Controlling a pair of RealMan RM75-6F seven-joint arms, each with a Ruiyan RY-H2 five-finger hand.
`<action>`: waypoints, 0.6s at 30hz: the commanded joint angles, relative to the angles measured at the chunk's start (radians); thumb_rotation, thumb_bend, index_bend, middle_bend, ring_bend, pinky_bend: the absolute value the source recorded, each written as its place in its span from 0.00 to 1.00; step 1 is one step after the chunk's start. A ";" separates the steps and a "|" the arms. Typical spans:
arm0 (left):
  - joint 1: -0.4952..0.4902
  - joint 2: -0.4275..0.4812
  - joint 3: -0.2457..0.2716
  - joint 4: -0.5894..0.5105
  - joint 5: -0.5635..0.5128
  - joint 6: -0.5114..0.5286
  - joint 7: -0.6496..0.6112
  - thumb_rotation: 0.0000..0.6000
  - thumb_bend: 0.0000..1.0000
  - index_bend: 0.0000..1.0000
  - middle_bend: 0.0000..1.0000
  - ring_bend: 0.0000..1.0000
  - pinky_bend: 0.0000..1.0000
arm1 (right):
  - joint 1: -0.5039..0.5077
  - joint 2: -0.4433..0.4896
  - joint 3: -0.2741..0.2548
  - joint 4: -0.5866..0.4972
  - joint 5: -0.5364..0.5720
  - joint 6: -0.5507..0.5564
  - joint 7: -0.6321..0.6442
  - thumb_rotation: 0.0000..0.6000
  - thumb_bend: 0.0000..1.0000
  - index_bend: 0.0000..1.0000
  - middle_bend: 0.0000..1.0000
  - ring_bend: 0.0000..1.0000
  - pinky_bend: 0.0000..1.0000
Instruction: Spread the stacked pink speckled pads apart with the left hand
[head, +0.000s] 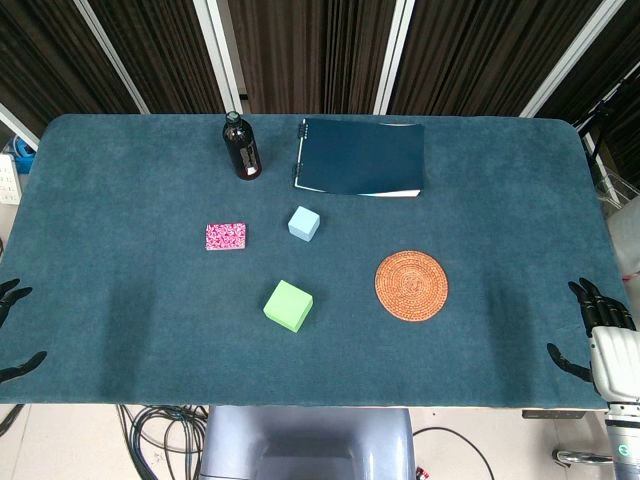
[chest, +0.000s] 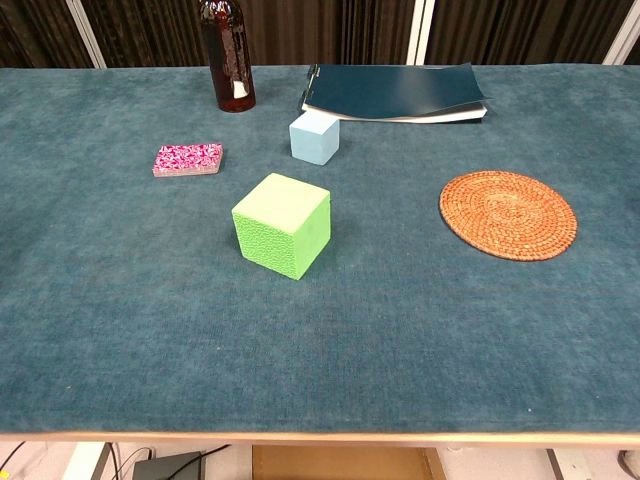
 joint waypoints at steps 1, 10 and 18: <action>0.001 -0.001 0.000 0.000 0.001 0.001 0.000 1.00 0.16 0.23 0.19 0.05 0.10 | 0.000 0.000 0.000 0.000 0.001 -0.001 0.000 1.00 0.24 0.08 0.05 0.13 0.14; -0.002 -0.001 0.001 0.000 0.000 -0.005 0.005 1.00 0.16 0.23 0.19 0.05 0.10 | 0.000 0.001 0.001 -0.001 0.003 -0.002 -0.001 1.00 0.24 0.08 0.05 0.13 0.14; -0.002 -0.001 0.002 -0.001 0.003 -0.004 0.005 1.00 0.16 0.23 0.19 0.05 0.10 | 0.000 0.000 0.001 -0.001 0.003 -0.001 0.000 1.00 0.24 0.08 0.05 0.13 0.14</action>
